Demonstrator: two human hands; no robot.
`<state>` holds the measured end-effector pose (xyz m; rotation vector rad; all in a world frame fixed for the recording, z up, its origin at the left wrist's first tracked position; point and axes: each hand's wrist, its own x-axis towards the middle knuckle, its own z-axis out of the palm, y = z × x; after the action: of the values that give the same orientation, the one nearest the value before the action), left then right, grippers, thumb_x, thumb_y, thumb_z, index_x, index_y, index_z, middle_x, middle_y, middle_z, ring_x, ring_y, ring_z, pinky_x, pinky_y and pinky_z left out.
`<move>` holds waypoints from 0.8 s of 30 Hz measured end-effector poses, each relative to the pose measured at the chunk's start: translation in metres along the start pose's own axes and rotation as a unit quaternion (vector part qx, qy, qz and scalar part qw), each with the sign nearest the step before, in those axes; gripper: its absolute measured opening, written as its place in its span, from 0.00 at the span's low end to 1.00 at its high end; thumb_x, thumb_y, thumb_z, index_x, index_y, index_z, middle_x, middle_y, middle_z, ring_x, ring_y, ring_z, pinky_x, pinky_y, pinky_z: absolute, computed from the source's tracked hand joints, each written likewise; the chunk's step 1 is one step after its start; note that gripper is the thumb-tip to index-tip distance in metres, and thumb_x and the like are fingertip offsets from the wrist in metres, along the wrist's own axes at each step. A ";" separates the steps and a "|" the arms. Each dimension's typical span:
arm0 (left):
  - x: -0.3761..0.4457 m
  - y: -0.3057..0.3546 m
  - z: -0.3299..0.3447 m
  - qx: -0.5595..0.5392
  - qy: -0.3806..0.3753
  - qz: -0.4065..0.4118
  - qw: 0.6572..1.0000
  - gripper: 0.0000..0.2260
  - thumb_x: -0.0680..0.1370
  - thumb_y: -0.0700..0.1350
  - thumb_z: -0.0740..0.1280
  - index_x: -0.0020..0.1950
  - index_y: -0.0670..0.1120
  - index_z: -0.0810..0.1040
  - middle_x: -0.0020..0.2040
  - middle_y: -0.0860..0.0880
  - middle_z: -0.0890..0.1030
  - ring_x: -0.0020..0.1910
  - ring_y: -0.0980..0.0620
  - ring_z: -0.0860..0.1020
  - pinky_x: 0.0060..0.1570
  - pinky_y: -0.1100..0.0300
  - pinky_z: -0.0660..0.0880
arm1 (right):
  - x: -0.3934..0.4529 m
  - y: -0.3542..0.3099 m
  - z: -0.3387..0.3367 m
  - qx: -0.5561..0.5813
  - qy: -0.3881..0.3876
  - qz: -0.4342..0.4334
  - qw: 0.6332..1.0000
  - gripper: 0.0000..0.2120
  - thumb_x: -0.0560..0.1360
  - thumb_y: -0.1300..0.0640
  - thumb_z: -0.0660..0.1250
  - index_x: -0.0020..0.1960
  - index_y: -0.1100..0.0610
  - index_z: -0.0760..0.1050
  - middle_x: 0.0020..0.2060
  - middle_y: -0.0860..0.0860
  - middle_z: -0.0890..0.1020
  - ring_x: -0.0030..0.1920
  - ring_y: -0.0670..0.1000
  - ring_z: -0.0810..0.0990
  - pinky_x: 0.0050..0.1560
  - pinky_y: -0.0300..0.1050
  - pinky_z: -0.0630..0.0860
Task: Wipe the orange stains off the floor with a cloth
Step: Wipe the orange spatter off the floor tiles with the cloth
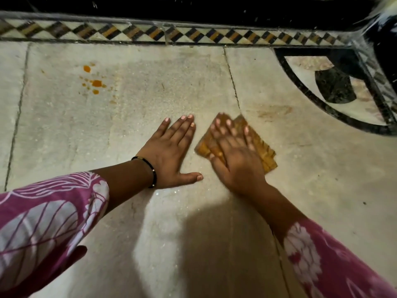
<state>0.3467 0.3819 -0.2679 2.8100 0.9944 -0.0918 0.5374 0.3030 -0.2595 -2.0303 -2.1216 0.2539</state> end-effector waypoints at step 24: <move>0.001 0.002 0.002 0.017 0.000 0.003 1.000 0.52 0.66 0.77 0.42 0.77 0.41 0.42 0.78 0.43 0.43 0.77 0.47 0.42 0.74 0.48 0.40 | -0.100 0.014 -0.055 -0.005 -0.007 0.188 0.982 0.27 0.77 0.41 0.48 0.75 0.47 0.59 0.76 0.47 0.58 0.76 0.50 0.49 0.75 0.56 0.45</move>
<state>0.3482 0.3807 -0.2695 2.8425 0.9928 -0.1095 0.5688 0.2029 -0.2116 -2.4303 -1.7314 0.3103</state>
